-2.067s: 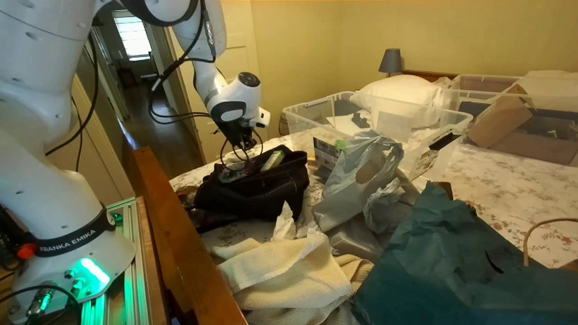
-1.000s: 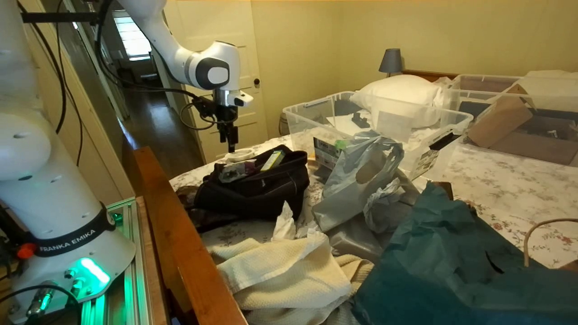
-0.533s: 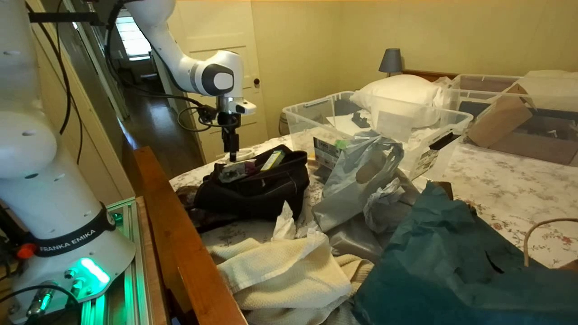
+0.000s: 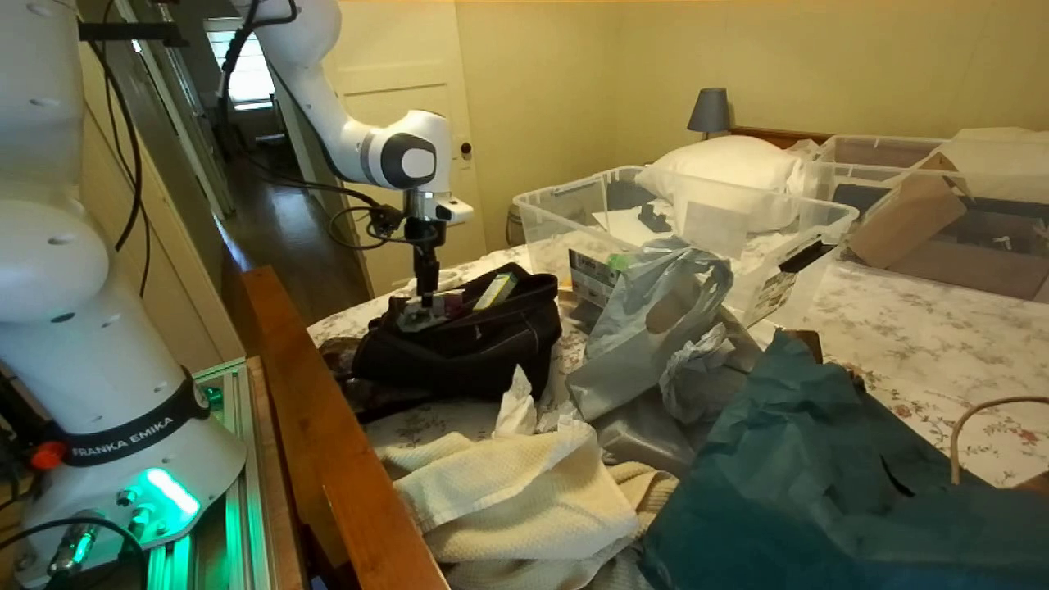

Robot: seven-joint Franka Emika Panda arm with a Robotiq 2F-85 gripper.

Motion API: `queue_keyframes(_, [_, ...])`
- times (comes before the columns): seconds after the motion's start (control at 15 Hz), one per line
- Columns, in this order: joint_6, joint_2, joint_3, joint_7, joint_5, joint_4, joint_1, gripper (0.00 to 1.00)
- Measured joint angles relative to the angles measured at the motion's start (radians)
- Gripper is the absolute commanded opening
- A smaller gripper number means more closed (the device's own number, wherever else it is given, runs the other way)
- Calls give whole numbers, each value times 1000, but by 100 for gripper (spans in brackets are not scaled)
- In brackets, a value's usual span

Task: Take the items off the bag

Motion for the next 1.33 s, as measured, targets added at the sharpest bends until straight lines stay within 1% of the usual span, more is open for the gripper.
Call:
queue_keyframes(0.2, [0,13,-10,10,-4,8,8,13])
queue_keyframes(0.33, [0,13,-13,15,-4,8,13,3])
queue_keyframes(0.4, [0,13,-15,20,-4,8,16,1])
queue_keyframes(0.6, [-2,6,-19,44,-11,8,28,0])
queue_keyframes(0.8, [-26,-18,-24,99,-52,7,45,1])
queue_keyframes(1.07, [-116,-83,-25,175,-137,10,57,1])
queue_keyframes(1.33, [-208,-152,-23,200,-225,43,55,1])
